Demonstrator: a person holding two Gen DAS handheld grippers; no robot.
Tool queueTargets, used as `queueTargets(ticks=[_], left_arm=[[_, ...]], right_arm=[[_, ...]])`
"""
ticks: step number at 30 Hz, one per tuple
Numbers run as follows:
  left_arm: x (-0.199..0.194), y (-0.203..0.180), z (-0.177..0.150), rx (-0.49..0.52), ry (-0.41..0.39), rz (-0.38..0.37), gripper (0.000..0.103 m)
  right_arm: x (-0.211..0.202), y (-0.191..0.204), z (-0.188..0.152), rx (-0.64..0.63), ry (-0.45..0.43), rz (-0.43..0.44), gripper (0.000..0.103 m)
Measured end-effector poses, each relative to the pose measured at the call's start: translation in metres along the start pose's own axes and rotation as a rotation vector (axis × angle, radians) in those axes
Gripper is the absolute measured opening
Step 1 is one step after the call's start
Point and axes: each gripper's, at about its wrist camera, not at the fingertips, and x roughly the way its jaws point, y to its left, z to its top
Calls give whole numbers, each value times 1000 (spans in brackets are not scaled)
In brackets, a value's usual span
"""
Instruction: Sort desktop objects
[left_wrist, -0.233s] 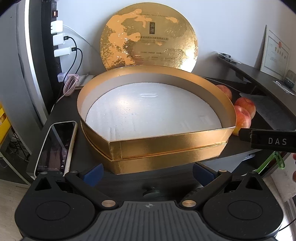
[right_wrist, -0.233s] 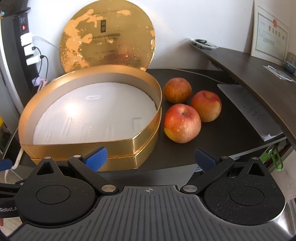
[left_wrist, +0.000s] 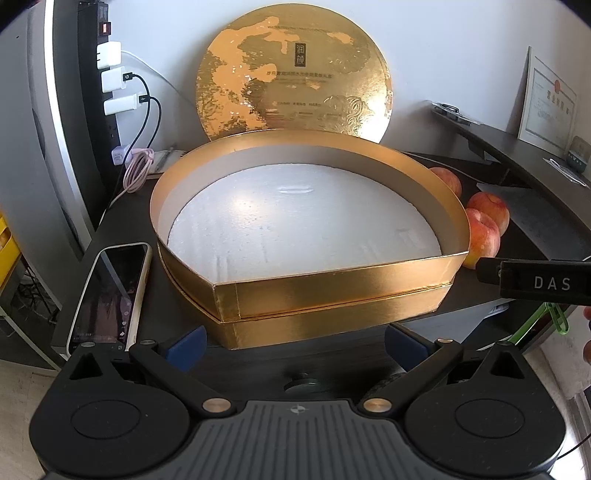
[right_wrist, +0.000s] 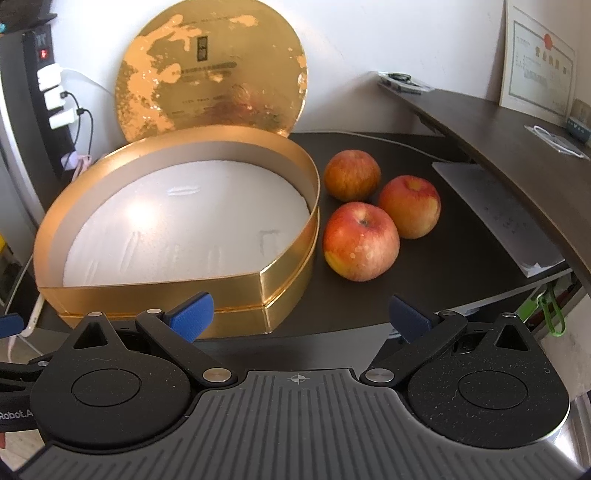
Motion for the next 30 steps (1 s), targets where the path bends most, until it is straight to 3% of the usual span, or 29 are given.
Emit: queueTargets(ticks=[30], left_arm=[[1,-2,2,8,8,-1,103]], right_arm=[[2,4,-1,-5,25,4,103]])
